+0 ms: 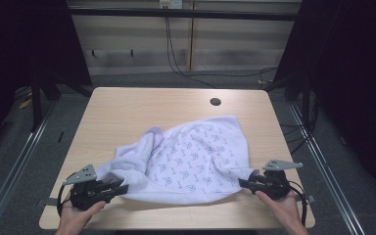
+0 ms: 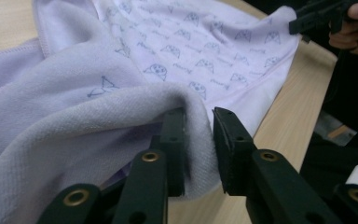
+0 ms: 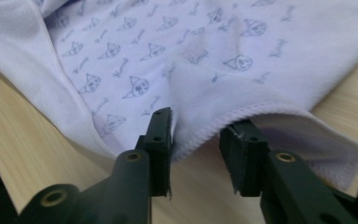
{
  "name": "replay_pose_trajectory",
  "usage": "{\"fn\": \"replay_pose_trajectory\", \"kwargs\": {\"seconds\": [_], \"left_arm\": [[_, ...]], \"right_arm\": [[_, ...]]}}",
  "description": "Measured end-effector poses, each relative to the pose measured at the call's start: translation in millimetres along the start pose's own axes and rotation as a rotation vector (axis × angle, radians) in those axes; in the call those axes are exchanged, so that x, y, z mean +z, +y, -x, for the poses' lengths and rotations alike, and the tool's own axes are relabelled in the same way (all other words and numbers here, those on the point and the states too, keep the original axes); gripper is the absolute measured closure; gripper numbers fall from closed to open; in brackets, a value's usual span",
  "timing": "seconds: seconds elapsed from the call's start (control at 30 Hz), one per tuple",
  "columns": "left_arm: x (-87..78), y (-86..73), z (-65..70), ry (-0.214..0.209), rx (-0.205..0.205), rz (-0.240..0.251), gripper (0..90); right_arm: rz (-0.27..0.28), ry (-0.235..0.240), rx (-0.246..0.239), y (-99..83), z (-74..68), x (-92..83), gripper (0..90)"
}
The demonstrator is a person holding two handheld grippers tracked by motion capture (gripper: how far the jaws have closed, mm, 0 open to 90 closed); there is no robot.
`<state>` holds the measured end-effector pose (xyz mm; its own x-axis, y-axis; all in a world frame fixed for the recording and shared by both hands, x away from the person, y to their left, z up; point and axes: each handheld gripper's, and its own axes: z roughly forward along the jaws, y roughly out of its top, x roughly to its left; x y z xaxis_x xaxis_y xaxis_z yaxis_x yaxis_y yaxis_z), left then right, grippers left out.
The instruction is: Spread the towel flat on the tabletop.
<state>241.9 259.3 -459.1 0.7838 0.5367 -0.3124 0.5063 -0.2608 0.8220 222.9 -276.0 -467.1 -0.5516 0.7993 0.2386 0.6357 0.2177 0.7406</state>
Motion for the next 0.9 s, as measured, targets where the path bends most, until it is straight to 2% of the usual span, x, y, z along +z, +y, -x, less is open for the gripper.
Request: {"fn": "replay_pose_trajectory", "kwargs": {"seconds": [0.03,0.07,0.13,0.17,0.2,0.23,0.27,0.3,0.33,0.37,0.4,0.43,0.47,0.5,0.53,0.57,0.6,0.63,0.67,0.7,0.77,0.8,0.83,0.87,0.9], "left_arm": [[-5.8,1.5,-0.6,0.01,-0.001,0.029,72.0],[-8.9,2.7,-1.5,0.004,-0.003,0.046,69.8],[-15.5,9.1,-5.5,0.002,-0.005,0.09,69.0],[-15.8,14.6,-8.7,0.015,-0.001,0.1,68.0],[-15.8,14.6,-8.7,0.015,-0.001,0.1,68.8],[-11.0,20.5,-15.0,0.021,0.011,0.09,68.8],[-5.9,23.2,-19.1,0.029,0.014,0.081,71.7],[9.8,29.4,-32.4,0.053,0.034,0.021,76.5],[9.8,29.4,-32.4,0.053,0.034,0.021,79.5],[28.6,33.7,-50.2,0.109,0.01,-0.014,82.7],[28.6,33.7,-50.2,0.109,0.01,-0.014,83.2],[38.8,36.0,-61.3,0.122,-0.003,-0.042,83.2],[44.0,36.2,-66.5,0.143,-0.009,-0.044,83.0],[51.9,34.8,-74.1,0.147,-0.05,-0.049,81.4],[57.9,32.6,-79.1,0.142,-0.067,-0.079,76.1],[65.7,26.7,-81.5,0.166,-0.037,-0.135,74.2],[65.7,26.7,-81.5,0.166,-0.037,-0.135,74.8],[68.5,20.2,-80.6,0.158,-0.022,-0.176,76.7],[68.5,20.2,-80.6,0.158,-0.022,-0.176,79.7],[65.4,17.9,-76.6,0.145,-0.018,-0.193,83.6],[62.3,13.7,-70.9,0.117,-0.024,-0.21,88.2],[62.3,13.7,-70.9,0.117,-0.024,-0.21,89.3],[59.8,10.6,-67.2,0.087,-0.038,-0.218,89.3],[57.9,8.4,-63.2,0.068,-0.034,-0.228,89.3],[55.9,4.9,-54.2,0.04,-0.026,-0.241,88.8]], "right_arm": [[0.023,-0.015,0.008,-0.9,-2.1,-7.0,63.1],[0.046,-0.032,-0.003,-2.5,-4.4,-16.0,62.5],[0.065,-0.056,-0.001,-3.9,-6.7,-22.2,61.9],[0.095,-0.061,0.007,-6.0,-10.0,-27.2,61.9],[0.095,-0.061,0.007,-6.0,-10.0,-27.2,61.9],[0.107,-0.052,0.007,-6.2,-11.1,-27.3,61.8],[0.102,-0.033,-0.002,-4.9,-13.8,-23.0,61.3],[0.08,-0.011,-0.002,-3.1,-16.8,-12.0,59.7],[0.08,-0.011,-0.002,-3.1,-16.8,-12.0,59.7],[0.021,0.0,-0.045,1.2,-26.4,12.0,56.7],[0.021,0.0,-0.045,1.2,-26.4,12.0,56.7],[0.01,0.009,-0.071,3.1,-30.6,19.7,55.4],[-0.014,0.027,-0.104,6.7,-37.9,31.4,53.8],[-0.022,0.023,-0.122,8.9,-41.6,38.1,52.4],[-0.039,0.027,-0.145,12.3,-45.8,48.9,51.6],[-0.069,0.007,-0.167,15.6,-48.6,64.4,48.3],[-0.081,-0.001,-0.173,16.0,-48.5,69.4,47.5],[-0.101,-0.022,-0.192,15.9,-48.0,74.9,46.2],[-0.101,-0.022,-0.192,15.9,-48.0,74.9,46.2],[-0.133,-0.065,-0.217,13.0,-46.3,83.0,44.0],[-0.126,-0.068,-0.223,12.0,-45.9,82.8,45.6],[-0.126,-0.068,-0.223,12.0,-45.9,82.8,45.6],[-0.126,-0.077,-0.224,12.2,-45.7,82.6,49.4],[-0.125,-0.094,-0.211,13.9,-41.8,81.2,67.3],[-0.126,-0.096,-0.209,15.1,-38.0,80.7,76.6]]}}
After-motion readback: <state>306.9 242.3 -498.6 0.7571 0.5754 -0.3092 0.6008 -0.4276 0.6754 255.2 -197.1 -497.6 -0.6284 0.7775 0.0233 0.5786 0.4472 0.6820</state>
